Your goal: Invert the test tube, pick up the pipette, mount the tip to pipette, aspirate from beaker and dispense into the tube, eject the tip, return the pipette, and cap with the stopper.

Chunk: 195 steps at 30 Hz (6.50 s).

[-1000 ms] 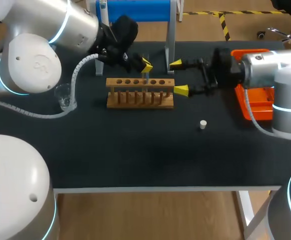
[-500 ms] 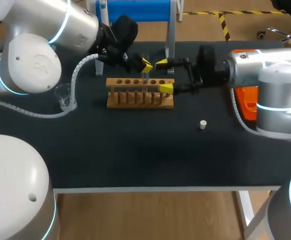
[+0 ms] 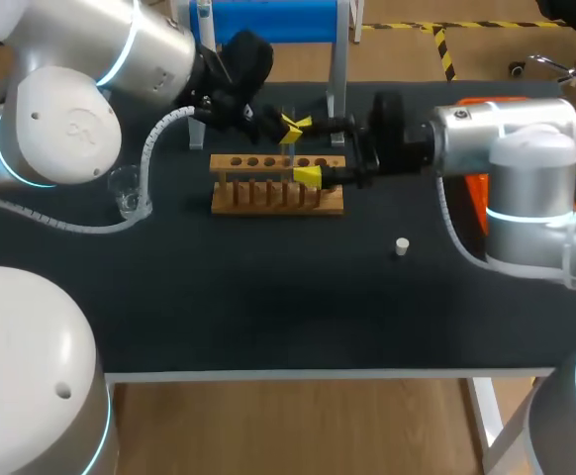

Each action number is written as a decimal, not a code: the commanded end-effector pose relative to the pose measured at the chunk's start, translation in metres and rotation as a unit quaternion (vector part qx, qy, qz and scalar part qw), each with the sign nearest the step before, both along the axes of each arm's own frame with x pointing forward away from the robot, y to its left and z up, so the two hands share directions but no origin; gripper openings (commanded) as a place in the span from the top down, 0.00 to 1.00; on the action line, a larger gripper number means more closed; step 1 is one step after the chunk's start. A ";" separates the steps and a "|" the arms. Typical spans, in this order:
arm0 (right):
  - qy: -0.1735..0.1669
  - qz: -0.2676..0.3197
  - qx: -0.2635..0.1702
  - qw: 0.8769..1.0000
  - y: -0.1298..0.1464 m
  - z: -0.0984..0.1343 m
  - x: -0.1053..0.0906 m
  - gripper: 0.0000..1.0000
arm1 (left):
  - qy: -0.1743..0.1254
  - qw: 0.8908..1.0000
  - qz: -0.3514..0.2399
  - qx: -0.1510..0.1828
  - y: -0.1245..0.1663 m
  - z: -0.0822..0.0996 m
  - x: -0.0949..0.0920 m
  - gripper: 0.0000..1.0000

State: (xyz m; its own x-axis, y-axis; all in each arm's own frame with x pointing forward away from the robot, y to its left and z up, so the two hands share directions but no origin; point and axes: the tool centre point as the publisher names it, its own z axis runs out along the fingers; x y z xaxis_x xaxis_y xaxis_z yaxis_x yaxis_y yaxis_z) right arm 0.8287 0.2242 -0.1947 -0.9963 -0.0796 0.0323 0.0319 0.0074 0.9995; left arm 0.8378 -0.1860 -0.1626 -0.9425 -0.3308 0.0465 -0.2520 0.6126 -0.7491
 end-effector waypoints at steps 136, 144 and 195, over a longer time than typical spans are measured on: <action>0.024 -0.038 -0.015 0.999 -0.232 -0.047 -0.037 1.00 | 0.001 0.951 0.307 0.027 0.169 -0.007 0.090 0.00; 0.024 -0.038 -0.015 0.999 -0.232 -0.047 -0.037 1.00 | -0.032 0.929 0.368 0.004 0.166 -0.020 0.124 0.00; 0.024 -0.038 -0.015 0.999 -0.232 -0.047 -0.037 1.00 | -0.136 0.877 0.460 -0.045 0.143 -0.053 0.249 0.00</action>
